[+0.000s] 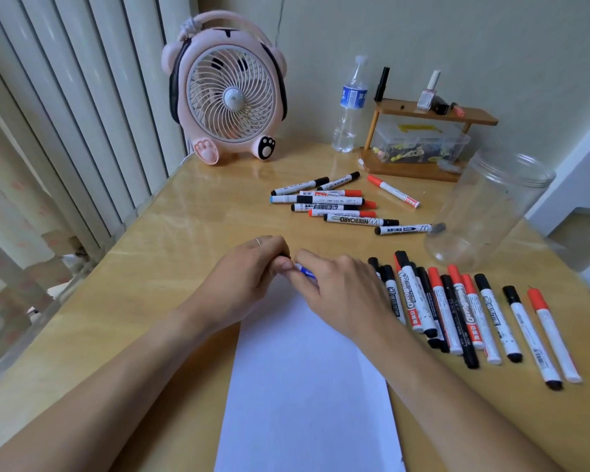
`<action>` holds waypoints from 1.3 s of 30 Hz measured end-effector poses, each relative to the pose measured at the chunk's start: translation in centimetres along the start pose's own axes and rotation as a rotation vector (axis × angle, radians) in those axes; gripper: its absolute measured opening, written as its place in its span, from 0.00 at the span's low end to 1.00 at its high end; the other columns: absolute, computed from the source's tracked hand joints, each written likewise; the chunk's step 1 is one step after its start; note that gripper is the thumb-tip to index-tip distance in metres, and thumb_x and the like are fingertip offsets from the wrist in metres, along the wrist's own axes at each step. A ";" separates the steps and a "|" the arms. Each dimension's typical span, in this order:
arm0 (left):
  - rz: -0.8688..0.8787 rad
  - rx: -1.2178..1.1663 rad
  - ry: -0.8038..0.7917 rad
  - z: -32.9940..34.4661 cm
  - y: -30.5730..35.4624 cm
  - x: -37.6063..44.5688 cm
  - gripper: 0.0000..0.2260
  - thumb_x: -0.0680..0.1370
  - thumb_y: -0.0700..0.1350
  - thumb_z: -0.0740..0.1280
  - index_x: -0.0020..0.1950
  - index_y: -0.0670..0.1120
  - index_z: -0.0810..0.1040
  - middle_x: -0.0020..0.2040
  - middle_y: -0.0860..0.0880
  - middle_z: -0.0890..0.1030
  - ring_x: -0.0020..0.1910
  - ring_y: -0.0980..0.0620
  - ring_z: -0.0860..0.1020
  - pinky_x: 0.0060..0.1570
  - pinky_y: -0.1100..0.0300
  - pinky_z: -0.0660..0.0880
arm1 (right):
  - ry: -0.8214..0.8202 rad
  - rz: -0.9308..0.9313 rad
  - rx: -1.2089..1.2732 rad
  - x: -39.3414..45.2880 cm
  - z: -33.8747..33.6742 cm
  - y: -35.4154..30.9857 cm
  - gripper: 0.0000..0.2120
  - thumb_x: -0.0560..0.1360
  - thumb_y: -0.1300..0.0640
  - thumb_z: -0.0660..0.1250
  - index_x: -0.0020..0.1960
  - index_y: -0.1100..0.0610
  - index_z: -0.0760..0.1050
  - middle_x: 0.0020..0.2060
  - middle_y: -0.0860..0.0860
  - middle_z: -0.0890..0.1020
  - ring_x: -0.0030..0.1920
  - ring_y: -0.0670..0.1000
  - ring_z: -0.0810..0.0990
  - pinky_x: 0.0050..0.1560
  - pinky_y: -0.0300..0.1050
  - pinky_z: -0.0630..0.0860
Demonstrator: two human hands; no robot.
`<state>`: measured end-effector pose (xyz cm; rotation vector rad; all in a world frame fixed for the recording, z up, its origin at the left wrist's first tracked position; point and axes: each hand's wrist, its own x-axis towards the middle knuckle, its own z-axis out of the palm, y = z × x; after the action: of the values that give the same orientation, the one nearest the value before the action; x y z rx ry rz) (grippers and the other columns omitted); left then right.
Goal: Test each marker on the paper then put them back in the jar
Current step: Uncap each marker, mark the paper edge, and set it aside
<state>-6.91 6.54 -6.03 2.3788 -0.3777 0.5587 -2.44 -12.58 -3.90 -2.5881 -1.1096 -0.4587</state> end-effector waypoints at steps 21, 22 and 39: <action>-0.405 0.319 -0.223 0.5 -2.2 -0.1 0.37 0.72 0.77 0.43 0.81 0.68 0.51 0.84 0.48 0.49 0.83 0.52 0.40 0.78 0.46 0.43 | 0.121 0.617 1.417 0.5 -0.5 1.8 0.20 0.82 0.68 0.55 0.61 0.52 0.81 0.52 0.59 0.84 0.36 0.52 0.78 0.40 0.45 0.80; -0.394 0.318 -0.247 0.6 -1.8 -0.2 0.37 0.71 0.78 0.42 0.80 0.70 0.46 0.84 0.50 0.44 0.82 0.53 0.36 0.79 0.44 0.40 | 0.115 0.635 1.552 0.5 -0.4 1.9 0.22 0.81 0.70 0.54 0.63 0.54 0.81 0.50 0.58 0.84 0.36 0.52 0.77 0.40 0.44 0.80; -0.262 0.297 -0.412 -0.4 -1.0 -0.9 0.31 0.77 0.71 0.61 0.77 0.73 0.53 0.79 0.60 0.28 0.78 0.58 0.27 0.78 0.46 0.35 | 0.237 0.832 1.245 0.5 0.3 2.1 0.04 0.81 0.59 0.62 0.51 0.56 0.75 0.30 0.52 0.78 0.30 0.53 0.79 0.29 0.44 0.70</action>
<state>-7.38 7.69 -6.71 2.7751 -0.1597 -0.0028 -0.52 -13.52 -4.23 -1.5489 -0.0333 0.1325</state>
